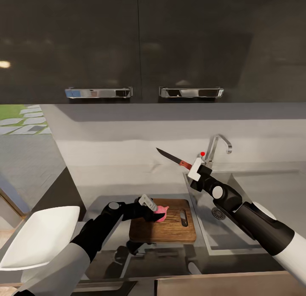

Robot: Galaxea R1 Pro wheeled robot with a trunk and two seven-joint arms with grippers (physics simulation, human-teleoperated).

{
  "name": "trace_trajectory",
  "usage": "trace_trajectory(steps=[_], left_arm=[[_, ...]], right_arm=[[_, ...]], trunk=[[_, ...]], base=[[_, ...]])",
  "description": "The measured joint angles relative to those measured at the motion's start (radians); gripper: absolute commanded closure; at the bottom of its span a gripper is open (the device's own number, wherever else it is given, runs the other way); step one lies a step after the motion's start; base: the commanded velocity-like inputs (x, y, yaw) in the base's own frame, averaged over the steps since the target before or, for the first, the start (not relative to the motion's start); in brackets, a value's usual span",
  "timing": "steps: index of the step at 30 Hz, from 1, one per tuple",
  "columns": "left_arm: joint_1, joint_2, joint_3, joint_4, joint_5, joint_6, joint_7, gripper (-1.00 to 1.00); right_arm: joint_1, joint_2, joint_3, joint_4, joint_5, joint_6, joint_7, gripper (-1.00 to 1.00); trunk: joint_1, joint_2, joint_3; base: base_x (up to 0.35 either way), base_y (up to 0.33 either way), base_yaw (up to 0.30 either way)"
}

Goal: In the kitchen, take the Vidalia onion out of the sink, dice it on the chopping board with the paring knife, put the diced onion into the bowl on the countertop, then place both the paring knife and the chopping board into the sink.

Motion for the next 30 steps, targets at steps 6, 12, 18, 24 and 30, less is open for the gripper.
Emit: trace_trajectory(steps=[6, 12, 18, 24, 30], left_arm=[[0.000, -0.001, -0.002, 0.001, -0.002, -0.001, 0.000, -1.00], [0.000, -0.009, -0.014, 0.002, -0.007, -0.001, 0.001, -1.00], [0.000, -0.015, -0.024, 0.003, -0.007, -0.001, 0.000, -1.00], [0.001, -0.013, -0.111, 0.003, -0.007, -0.001, 0.000, -1.00], [0.001, -0.011, -0.130, 0.003, -0.007, -0.002, -0.001, -1.00]], right_arm=[[0.000, 0.000, 0.000, 0.000, 0.000, 0.000, 0.000, 1.00], [0.000, 0.000, 0.000, 0.000, 0.000, 0.000, 0.000, 1.00], [0.000, 0.000, 0.000, 0.000, 0.001, 0.000, 0.000, 1.00], [0.000, 0.000, 0.000, 0.000, 0.001, 0.000, 0.000, 1.00], [0.000, 0.000, 0.000, 0.000, 0.002, 0.000, 0.000, 1.00]], trunk=[[0.000, 0.000, 0.000], [0.000, 0.000, 0.000], [0.000, 0.000, 0.000], [0.000, 0.000, 0.000], [0.000, 0.000, 0.000]], base=[[0.000, 0.000, 0.000], [0.000, 0.000, 0.000], [0.000, 0.000, 0.000], [0.000, 0.000, 0.000], [0.000, 0.000, 0.000]])
